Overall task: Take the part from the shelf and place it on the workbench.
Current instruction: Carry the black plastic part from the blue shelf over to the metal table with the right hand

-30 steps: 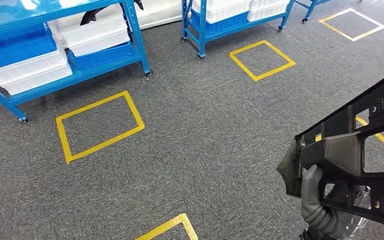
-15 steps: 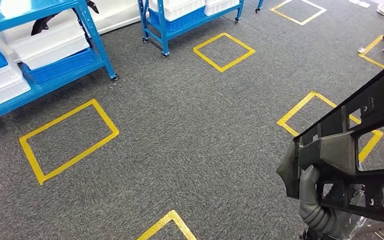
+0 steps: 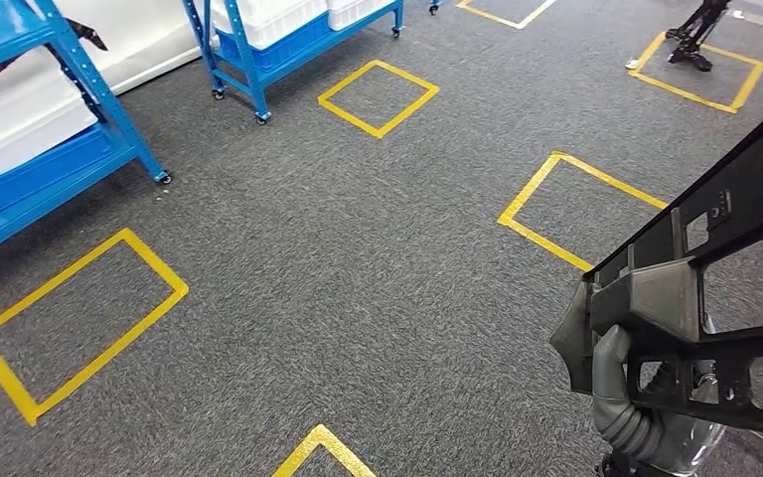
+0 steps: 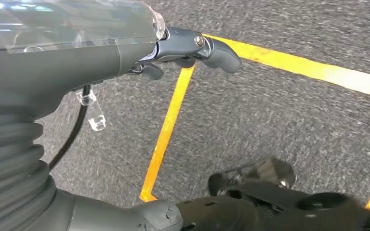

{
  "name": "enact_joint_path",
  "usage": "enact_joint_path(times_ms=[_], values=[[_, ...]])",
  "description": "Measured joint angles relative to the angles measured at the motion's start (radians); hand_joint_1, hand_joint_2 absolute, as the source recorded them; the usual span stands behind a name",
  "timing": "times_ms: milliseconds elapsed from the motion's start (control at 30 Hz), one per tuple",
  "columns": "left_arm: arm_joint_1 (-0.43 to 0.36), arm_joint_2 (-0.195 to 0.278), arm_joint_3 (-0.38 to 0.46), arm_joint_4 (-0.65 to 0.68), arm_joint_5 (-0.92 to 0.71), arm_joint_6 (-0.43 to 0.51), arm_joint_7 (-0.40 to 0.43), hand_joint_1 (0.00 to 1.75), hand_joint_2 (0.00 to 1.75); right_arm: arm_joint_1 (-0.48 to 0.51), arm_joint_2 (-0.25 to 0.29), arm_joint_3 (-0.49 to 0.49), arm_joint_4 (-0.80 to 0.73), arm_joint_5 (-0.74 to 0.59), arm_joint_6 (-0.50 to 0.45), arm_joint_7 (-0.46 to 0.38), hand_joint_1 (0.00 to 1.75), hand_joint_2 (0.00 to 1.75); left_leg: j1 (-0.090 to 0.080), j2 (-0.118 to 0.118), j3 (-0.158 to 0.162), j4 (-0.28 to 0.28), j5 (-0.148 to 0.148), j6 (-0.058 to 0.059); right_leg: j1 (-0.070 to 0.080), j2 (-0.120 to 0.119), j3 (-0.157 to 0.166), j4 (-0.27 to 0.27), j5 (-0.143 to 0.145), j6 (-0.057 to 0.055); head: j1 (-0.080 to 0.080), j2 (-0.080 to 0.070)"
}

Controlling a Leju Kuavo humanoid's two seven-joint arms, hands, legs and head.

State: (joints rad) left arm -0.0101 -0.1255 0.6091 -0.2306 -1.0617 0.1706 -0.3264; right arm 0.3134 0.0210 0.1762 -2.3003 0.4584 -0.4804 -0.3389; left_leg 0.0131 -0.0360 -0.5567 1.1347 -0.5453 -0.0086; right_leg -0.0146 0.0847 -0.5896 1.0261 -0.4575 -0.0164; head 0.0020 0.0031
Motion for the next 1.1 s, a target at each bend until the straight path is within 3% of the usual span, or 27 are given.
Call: enact_joint_path(times_ms=[67,100,167,233,300,367,400,433,467,533,567,600,667,700,767,800,833,900,933,967,1033,1100], values=[[0.002,0.000,0.000,0.000,-0.001,0.000,0.000,0.00,1.75,-0.002,0.000,0.000,0.000,0.001,0.000,0.001,1.75,1.75,0.004,-0.052,0.036,-0.097,0.033,0.006,-0.001,0.026,-0.009,0.004,0.005,0.012,0.001,0.000],[0.001,0.000,0.000,0.000,-0.002,0.000,0.000,0.00,1.75,-0.002,0.000,0.000,0.000,0.002,0.000,0.001,1.75,1.75,0.003,-0.063,0.038,-0.109,0.032,0.009,-0.003,0.039,-0.015,0.004,0.009,0.020,0.001,0.000],[-0.001,-0.001,0.000,0.000,-0.005,0.000,-0.001,0.00,1.75,-0.001,0.000,-0.001,-0.001,0.009,-0.001,0.002,1.75,1.75,0.000,-0.040,0.040,-0.118,0.039,0.020,-0.008,0.057,-0.024,0.002,0.018,0.035,0.001,0.000],[-0.002,-0.002,0.001,0.000,-0.006,0.000,-0.002,0.00,1.75,0.000,-0.001,-0.003,-0.002,0.018,-0.003,0.001,1.75,1.75,0.001,-0.008,0.045,-0.132,0.050,0.037,-0.005,0.016,-0.042,0.032,-0.003,0.042,0.003,0.000],[0.000,-0.002,0.001,0.000,-0.007,0.000,-0.003,0.00,1.75,-0.002,-0.002,-0.004,-0.002,0.022,-0.005,0.000,1.75,1.75,-0.002,0.025,0.044,-0.140,0.057,0.048,-0.003,-0.051,-0.089,0.133,-0.066,0.046,0.005,0.000],[0.001,-0.002,0.001,0.000,-0.007,-0.001,-0.003,0.00,1.75,-0.002,-0.002,-0.004,-0.002,0.024,-0.005,0.001,1.75,1.75,-0.007,0.057,0.040,-0.139,0.058,0.050,-0.006,-0.073,-0.140,0.247,-0.116,0.053,0.005,0.000],[0.000,-0.002,0.001,0.000,-0.007,-0.002,-0.003,0.00,1.75,-0.002,-0.002,-0.004,-0.002,0.026,-0.006,0.001,1.75,1.75,-0.008,0.074,0.039,-0.139,0.057,0.049,-0.008,-0.077,-0.145,0.266,-0.118,0.055,0.005,0.000],[0.000,-0.002,0.001,0.000,-0.008,-0.002,-0.003,0.00,1.75,-0.002,-0.003,-0.004,-0.002,0.030,-0.007,0.001,1.75,1.75,-0.009,0.090,0.038,-0.138,0.056,0.048,-0.010,-0.082,-0.130,0.249,-0.102,0.057,0.005,0.000],[-0.001,-0.002,0.001,0.000,-0.008,-0.003,-0.003,0.00,1.75,-0.002,-0.003,-0.004,-0.002,0.033,-0.008,0.001,1.75,1.75,-0.009,0.104,0.039,-0.136,0.054,0.045,-0.011,-0.094,-0.096,0.196,-0.075,0.058,0.005,0.000],[-0.002,-0.003,0.002,0.000,-0.009,-0.003,-0.003,0.00,1.75,-0.002,-0.003,-0.004,-0.003,0.041,-0.013,0.000,1.75,1.75,-0.012,0.127,0.040,-0.129,0.047,0.036,-0.008,-0.144,-0.018,0.066,-0.031,0.055,0.005,0.000],[-0.002,-0.004,0.002,0.000,-0.009,-0.003,-0.003,0.00,1.75,-0.002,-0.003,-0.004,-0.004,0.045,-0.015,0.000,1.75,1.75,-0.015,0.136,0.041,-0.125,0.042,0.030,-0.005,-0.162,0.004,0.027,-0.023,0.048,0.004,0.000],[-0.003,-0.004,0.003,0.000,-0.009,-0.003,-0.003,0.00,1.75,-0.002,-0.003,-0.004,-0.007,0.048,-0.018,0.000,1.75,1.75,-0.018,0.145,0.043,-0.122,0.038,0.025,-0.002,-0.170,0.013,0.009,-0.024,0.042,0.003,0.000],[-0.006,-0.003,0.004,0.000,-0.010,-0.003,-0.003,0.00,1.75,0.000,-0.004,-0.004,-0.014,0.056,-0.023,-0.002,1.75,1.75,-0.019,0.161,0.050,-0.122,0.033,0.015,0.001,-0.147,0.011,0.006,-0.023,0.027,0.001,0.000],[-0.008,-0.003,0.005,0.000,-0.010,-0.003,-0.003,0.00,1.75,0.000,-0.005,-0.004,-0.018,0.059,-0.025,-0.002,1.75,1.75,-0.016,0.152,0.052,-0.117,0.027,0.009,0.000,-0.136,0.010,0.004,-0.021,0.022,0.000,0.000],[-0.010,-0.004,0.006,0.000,-0.011,-0.003,-0.003,0.00,1.75,0.000,-0.008,-0.004,-0.027,0.068,-0.031,-0.003,1.75,1.75,-0.010,0.097,0.029,-0.059,-0.016,-0.001,-0.004,-0.113,0.009,0.000,-0.015,0.010,-0.002,0.000],[-0.009,-0.004,0.008,0.000,-0.012,-0.003,-0.003,0.00,1.75,0.000,-0.009,-0.004,-0.030,0.072,-0.033,-0.004,1.75,1.75,-0.008,0.067,0.003,-0.001,-0.050,-0.003,-0.004,-0.102,0.007,0.000,-0.014,0.006,-0.004,0.000],[-0.008,-0.004,0.009,0.000,-0.013,-0.003,-0.003,0.00,1.75,-0.001,-0.011,-0.004,-0.032,0.076,-0.034,-0.003,1.75,1.75,-0.007,0.050,-0.030,0.070,-0.084,-0.004,-0.002,-0.089,0.006,0.000,-0.012,0.003,-0.004,0.000],[-0.006,-0.004,0.012,0.000,-0.016,-0.003,-0.003,0.00,1.75,-0.002,-0.016,-0.004,-0.034,0.085,-0.034,-0.002,1.75,1.75,-0.008,0.044,-0.082,0.178,-0.118,-0.003,0.002,-0.062,0.004,0.001,-0.011,0.001,-0.004,0.000],[-0.005,-0.004,0.013,0.000,-0.017,-0.003,-0.002,0.00,1.75,-0.001,-0.019,-0.004,-0.035,0.089,-0.034,-0.001,1.75,1.75,-0.008,0.043,-0.088,0.184,-0.104,-0.001,0.003,-0.046,0.005,0.002,-0.011,0.000,-0.004,0.000],[-0.004,-0.004,0.014,0.000,-0.017,-0.003,-0.001,0.00,1.75,-0.001,-0.022,-0.005,-0.036,0.094,-0.034,0.001,1.75,1.75,-0.008,0.038,-0.076,0.150,-0.072,0.002,0.003,-0.031,0.006,0.003,-0.011,0.000,-0.004,0.000],[-0.003,-0.003,0.015,0.000,-0.021,-0.003,0.000,0.00,1.75,-0.002,-0.032,-0.005,-0.045,0.106,-0.034,0.007,1.75,1.75,-0.007,-0.003,-0.022,0.014,0.012,0.010,0.004,-0.003,0.006,0.008,-0.011,0.003,-0.004,0.000],[-0.004,-0.004,0.016,0.000,-0.025,-0.003,-0.001,0.00,1.75,-0.005,-0.044,-0.007,-0.055,0.118,-0.034,0.012,1.75,1.75,-0.005,-0.044,0.012,-0.080,0.046,0.016,0.003,0.022,-0.003,0.013,-0.008,0.012,-0.003,0.000]])
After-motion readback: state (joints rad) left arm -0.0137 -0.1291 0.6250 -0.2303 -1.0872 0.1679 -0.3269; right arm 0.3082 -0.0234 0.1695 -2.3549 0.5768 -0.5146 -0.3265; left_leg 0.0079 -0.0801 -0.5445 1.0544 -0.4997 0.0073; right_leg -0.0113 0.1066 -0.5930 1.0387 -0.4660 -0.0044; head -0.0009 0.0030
